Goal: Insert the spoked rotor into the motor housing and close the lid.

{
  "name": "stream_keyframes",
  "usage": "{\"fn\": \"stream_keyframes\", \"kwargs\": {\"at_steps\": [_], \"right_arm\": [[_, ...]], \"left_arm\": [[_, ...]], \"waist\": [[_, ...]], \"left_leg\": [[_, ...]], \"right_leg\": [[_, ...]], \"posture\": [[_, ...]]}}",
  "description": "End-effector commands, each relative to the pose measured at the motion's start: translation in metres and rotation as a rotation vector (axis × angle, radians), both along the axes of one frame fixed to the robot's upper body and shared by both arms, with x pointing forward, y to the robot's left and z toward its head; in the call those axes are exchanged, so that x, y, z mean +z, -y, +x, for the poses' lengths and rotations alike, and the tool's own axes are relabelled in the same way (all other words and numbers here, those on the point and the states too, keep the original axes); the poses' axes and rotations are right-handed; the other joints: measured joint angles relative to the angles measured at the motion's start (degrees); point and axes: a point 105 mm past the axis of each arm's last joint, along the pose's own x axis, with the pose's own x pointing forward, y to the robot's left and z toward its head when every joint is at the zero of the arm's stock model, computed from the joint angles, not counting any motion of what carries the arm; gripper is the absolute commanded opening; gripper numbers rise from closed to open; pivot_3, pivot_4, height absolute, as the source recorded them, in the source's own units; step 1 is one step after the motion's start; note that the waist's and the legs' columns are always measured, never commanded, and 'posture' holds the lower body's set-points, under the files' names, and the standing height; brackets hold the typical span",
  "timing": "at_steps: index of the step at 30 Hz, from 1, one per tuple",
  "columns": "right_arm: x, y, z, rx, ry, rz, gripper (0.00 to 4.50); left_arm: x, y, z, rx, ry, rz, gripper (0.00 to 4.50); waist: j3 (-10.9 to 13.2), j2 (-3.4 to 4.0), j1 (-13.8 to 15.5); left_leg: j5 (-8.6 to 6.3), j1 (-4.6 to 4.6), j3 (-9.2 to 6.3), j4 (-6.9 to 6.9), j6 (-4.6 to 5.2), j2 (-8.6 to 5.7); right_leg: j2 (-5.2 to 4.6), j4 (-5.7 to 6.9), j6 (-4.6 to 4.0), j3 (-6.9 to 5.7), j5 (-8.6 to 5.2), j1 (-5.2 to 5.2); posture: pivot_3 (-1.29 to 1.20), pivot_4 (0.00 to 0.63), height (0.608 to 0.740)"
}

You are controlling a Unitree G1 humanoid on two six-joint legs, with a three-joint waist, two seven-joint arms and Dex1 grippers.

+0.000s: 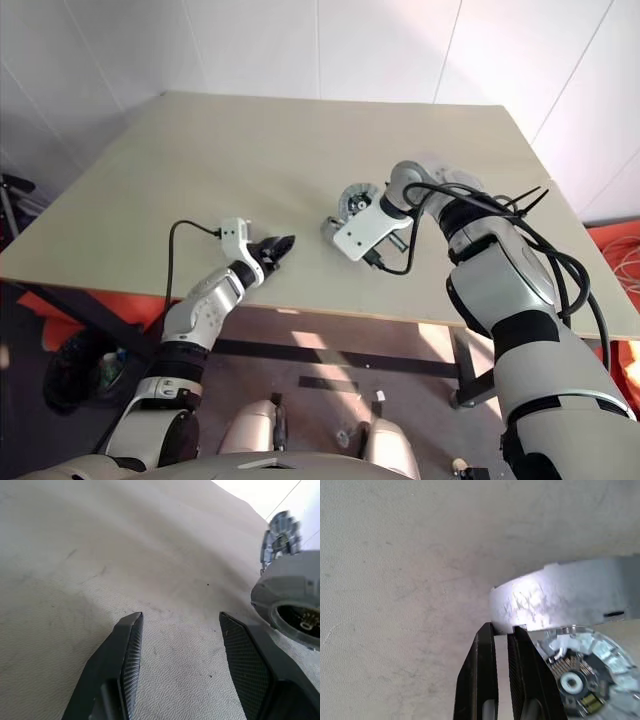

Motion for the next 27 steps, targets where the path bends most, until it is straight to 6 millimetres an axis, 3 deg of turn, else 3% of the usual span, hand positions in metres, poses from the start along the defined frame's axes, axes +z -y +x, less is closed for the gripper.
{"fn": "stream_keyframes", "kwargs": {"at_steps": [1,6,20,27], "right_arm": [[0.041,-0.005,0.012,-0.04,0.111,0.083,0.0],[0.051,0.003,0.012,-0.065,0.116,0.095,0.0],[0.044,0.014,0.008,-0.004,0.167,0.027,0.0],[0.033,0.006,0.012,0.039,0.225,0.016,0.0]], "left_arm": [[-0.001,0.002,0.0,0.004,-0.003,-0.005,2.57],[-0.004,0.004,-0.001,0.008,-0.01,-0.015,2.57],[-0.004,0.005,0.001,-0.002,-0.008,-0.008,2.57],[-0.004,0.004,0.001,0.001,-0.009,-0.008,2.57]], "waist": [[0.01,0.0,0.03],[0.02,-0.01,0.14],[0.02,-0.02,0.15],[0.02,-0.01,0.09]], "left_leg": [[0.0,0.0,0.0,0.0,0.0,0.0],[0.0,-0.05,0.0,0.02,0.0,-0.01],[0.0,-0.02,0.0,0.03,0.0,-0.01],[0.0,-0.02,0.01,0.04,0.01,-0.01]], "right_leg": [[0.0,0.0,0.0,0.0,0.0,0.0],[0.0,-0.02,0.0,0.0,0.0,-0.02],[-0.01,0.0,0.0,-0.01,0.0,0.01],[-0.01,0.01,0.0,-0.01,0.0,0.0]], "posture": [[0.0,0.0,0.74],[0.0,0.0,0.74],[0.0,0.0,0.74],[0.0,0.0,0.74]]}}
